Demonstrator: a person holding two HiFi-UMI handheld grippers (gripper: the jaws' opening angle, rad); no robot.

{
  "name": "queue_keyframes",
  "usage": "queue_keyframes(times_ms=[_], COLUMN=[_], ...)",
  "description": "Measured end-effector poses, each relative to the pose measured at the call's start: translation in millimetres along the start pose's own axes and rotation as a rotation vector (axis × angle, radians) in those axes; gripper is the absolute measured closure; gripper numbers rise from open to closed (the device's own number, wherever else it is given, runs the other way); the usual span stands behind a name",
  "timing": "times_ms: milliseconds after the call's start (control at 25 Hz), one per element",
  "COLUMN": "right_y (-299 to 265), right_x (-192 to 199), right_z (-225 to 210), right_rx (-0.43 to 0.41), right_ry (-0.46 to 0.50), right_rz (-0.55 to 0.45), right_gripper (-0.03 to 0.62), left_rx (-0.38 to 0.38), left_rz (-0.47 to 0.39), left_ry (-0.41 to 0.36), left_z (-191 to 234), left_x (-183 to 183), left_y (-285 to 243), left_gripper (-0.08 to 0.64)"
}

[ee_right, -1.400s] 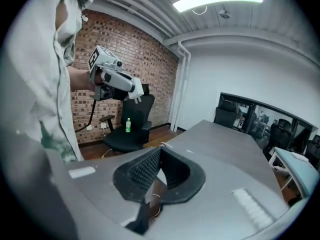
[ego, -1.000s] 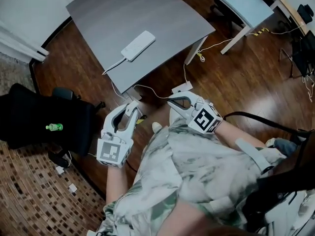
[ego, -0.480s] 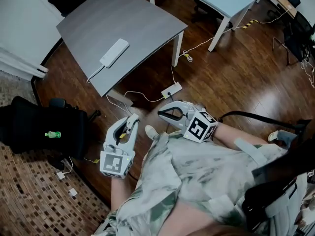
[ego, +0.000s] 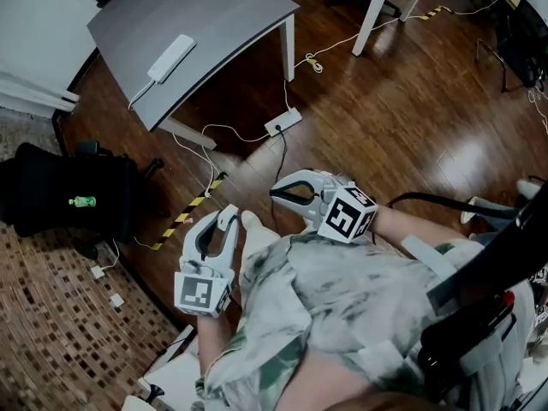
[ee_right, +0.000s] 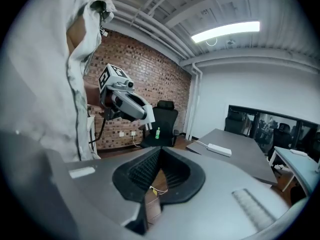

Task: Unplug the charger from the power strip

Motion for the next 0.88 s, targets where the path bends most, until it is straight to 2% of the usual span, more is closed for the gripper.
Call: queue_keyframes(times_ms=[280, 440, 760, 880], right_y=[16, 9, -29, -39], right_x=[-5, -17, -47, -57], right_z=[32, 65, 160, 188], right_rx=[0.064, 0.1, 0.105, 0.114], right_ry=[0.021, 0.037, 0.025, 0.024], right_rz=[-0.008, -0.011, -0.03, -0.037], right_gripper=[0.586, 0.586, 0.58, 0.569], left_rx=[0.043, 0.072, 0.084, 0.109], left_rz=[-0.009, -0.062, -0.056, -0.07], left_ry=[-0.07, -0.079, -0.085, -0.1], left_z=[-23, -32, -34, -40], left_x=[-1, 7, 50, 68], left_y=[17, 52, 146, 169], left_gripper=[0.451, 0.452, 0.453, 0.453])
Point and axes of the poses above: the fingertips, and each gripper's own axes: y backward along the fingers, z to its left, x out of its underside, the point moved 5 cm from there along y, backward along the fingers, and after that the axes turned 9 degrees about -y, right-handed, at the moved point
